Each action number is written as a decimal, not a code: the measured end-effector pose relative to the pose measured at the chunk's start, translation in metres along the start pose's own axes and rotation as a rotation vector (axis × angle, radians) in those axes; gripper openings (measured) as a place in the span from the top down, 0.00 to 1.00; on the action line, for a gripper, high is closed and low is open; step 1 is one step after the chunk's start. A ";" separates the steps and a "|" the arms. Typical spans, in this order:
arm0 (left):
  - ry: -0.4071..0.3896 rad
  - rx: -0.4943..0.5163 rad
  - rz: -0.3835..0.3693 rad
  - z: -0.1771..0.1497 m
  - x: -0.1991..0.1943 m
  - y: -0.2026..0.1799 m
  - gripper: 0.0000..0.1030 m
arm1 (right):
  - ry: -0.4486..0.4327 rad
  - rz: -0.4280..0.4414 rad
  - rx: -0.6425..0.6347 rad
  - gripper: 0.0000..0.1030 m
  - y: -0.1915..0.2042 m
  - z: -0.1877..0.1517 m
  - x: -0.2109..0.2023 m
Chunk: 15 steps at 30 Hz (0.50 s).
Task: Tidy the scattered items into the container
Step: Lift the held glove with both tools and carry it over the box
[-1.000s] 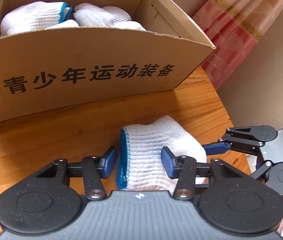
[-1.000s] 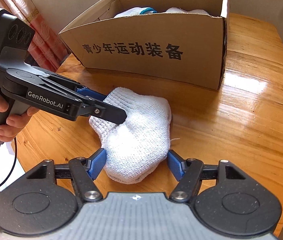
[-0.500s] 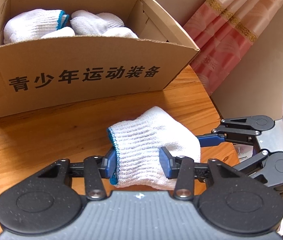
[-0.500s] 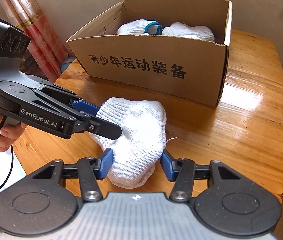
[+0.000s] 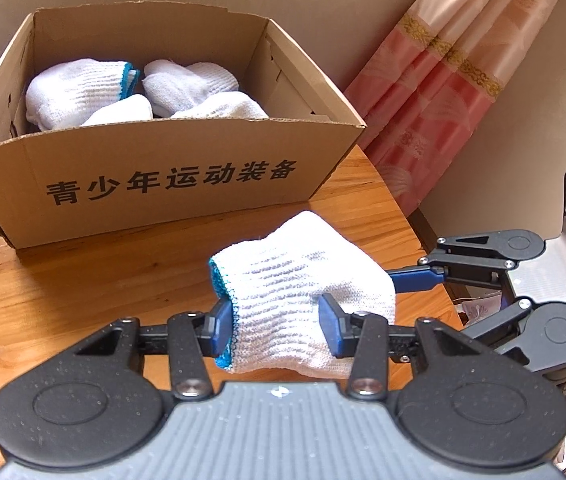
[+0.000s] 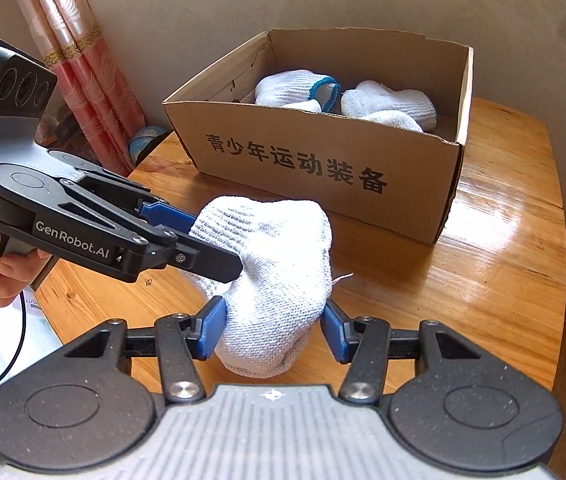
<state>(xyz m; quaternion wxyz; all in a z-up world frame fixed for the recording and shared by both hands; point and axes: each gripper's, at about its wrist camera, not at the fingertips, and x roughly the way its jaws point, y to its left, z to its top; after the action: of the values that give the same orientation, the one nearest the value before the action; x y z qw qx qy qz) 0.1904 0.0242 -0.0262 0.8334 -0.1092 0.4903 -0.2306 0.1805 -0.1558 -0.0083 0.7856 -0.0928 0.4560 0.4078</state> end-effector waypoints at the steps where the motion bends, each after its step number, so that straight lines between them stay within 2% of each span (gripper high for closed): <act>1: -0.005 -0.001 0.001 0.000 -0.003 0.000 0.58 | -0.004 -0.001 -0.005 0.44 0.002 0.001 -0.002; 15: -0.086 0.023 0.016 0.008 -0.036 -0.010 0.58 | -0.063 -0.034 -0.074 0.44 0.021 0.018 -0.027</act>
<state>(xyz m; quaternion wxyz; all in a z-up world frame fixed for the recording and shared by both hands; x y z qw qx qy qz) 0.1794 0.0328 0.0092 0.8567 -0.1056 0.4523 -0.2244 0.1698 -0.1483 0.0282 0.8024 -0.1164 0.4140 0.4139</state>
